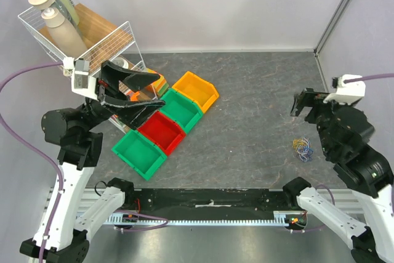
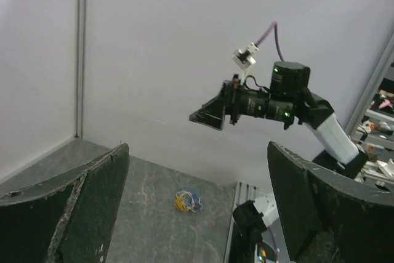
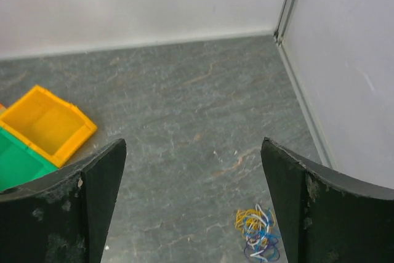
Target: Untangle the cables
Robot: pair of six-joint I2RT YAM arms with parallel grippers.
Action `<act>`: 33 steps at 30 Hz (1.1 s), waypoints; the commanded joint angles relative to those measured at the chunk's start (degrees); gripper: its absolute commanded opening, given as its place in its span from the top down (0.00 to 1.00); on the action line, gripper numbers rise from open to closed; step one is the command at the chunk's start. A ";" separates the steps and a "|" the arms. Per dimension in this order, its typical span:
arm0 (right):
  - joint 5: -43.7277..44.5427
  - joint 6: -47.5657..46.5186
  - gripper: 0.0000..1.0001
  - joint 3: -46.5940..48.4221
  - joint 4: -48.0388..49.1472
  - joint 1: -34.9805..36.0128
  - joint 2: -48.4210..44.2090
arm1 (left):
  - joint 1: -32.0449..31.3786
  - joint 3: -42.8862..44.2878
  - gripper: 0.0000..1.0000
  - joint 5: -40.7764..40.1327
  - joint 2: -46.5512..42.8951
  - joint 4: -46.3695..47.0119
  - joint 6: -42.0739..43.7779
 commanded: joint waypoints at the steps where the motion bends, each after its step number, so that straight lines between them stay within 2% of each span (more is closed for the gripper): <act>1: -3.47 3.00 0.02 -0.15 -4.05 -0.12 5.69 | 0.32 -0.53 0.02 7.83 3.29 -1.52 -2.70; 7: -0.50 13.19 0.02 -3.49 -8.35 -0.56 16.40 | 0.24 -5.18 0.05 11.26 7.77 -3.81 -8.58; 9: 1.09 15.74 0.02 -6.21 -8.37 -3.09 18.17 | 0.24 -6.59 0.08 12.84 9.53 -3.81 -10.87; 13: -2.94 21.10 0.02 -12.80 -8.45 -17.57 19.41 | -3.44 -10.54 0.09 12.15 10.15 -3.02 -11.15; 17: -4.17 24.01 0.02 -18.34 -7.49 -28.04 18.80 | -14.42 -11.60 0.09 8.72 12.25 -4.16 -8.42; 21: -11.02 25.68 0.02 -22.74 -6.34 -41.39 20.63 | -23.39 -11.51 0.11 3.98 14.28 -6.18 -4.82; 24: -9.28 30.94 0.02 -24.06 -9.93 -46.60 24.23 | -27.44 -12.04 0.11 1.43 14.90 -7.33 -3.15; 26: -10.05 31.75 0.02 -24.59 -10.91 -47.67 27.83 | -29.02 -12.48 0.12 0.63 15.34 -7.42 -2.97; 28: -14.61 31.05 0.02 -26.08 -10.30 -47.84 30.56 | -30.17 -12.83 0.12 0.45 15.43 -7.42 -2.88; 29: -18.29 29.57 0.07 -27.22 -8.99 -47.84 31.53 | -30.35 -13.01 0.12 0.28 15.34 -7.42 -2.79; 30: -24.42 27.03 0.16 -28.62 -6.63 -47.76 31.89 | -30.61 -13.36 0.12 0.02 15.17 -7.50 -2.79; 31: -30.05 25.18 0.20 -30.46 -3.82 -47.76 31.54 | -30.79 -13.53 0.12 -0.16 14.99 -7.68 -2.70; 33: -34.92 23.93 0.24 -33.28 -0.47 -47.67 29.18 | -30.96 -13.89 0.12 -0.60 14.72 -8.20 -2.44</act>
